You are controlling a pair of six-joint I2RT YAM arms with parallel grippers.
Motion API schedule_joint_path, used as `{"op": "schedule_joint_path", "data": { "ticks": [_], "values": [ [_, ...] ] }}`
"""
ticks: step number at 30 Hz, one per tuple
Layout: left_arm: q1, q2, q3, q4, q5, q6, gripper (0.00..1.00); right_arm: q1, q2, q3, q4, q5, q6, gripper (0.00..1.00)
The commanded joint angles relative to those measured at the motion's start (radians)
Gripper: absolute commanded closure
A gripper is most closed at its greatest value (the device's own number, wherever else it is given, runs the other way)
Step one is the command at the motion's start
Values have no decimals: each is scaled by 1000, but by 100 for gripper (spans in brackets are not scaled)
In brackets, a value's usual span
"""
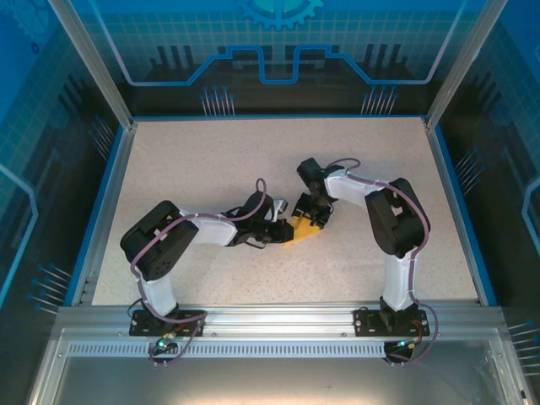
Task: Fold a paper plane with a square sheet of paper (pick it up from the middle)
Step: Fourth fold the wing at the center of the table.
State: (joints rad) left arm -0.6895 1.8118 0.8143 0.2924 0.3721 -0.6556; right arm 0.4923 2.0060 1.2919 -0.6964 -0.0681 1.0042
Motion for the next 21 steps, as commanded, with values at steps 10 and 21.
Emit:
{"op": "schedule_joint_path", "data": {
  "ticks": [10, 21],
  "values": [
    [-8, 22, -15, -91, 1, 6, 90, 11, 255, -123, 7, 132, -1, 43],
    [-3, -23, -8, -96, 10, 21, 88, 10, 255, -122, 5, 132, 1, 43]
  ]
}}
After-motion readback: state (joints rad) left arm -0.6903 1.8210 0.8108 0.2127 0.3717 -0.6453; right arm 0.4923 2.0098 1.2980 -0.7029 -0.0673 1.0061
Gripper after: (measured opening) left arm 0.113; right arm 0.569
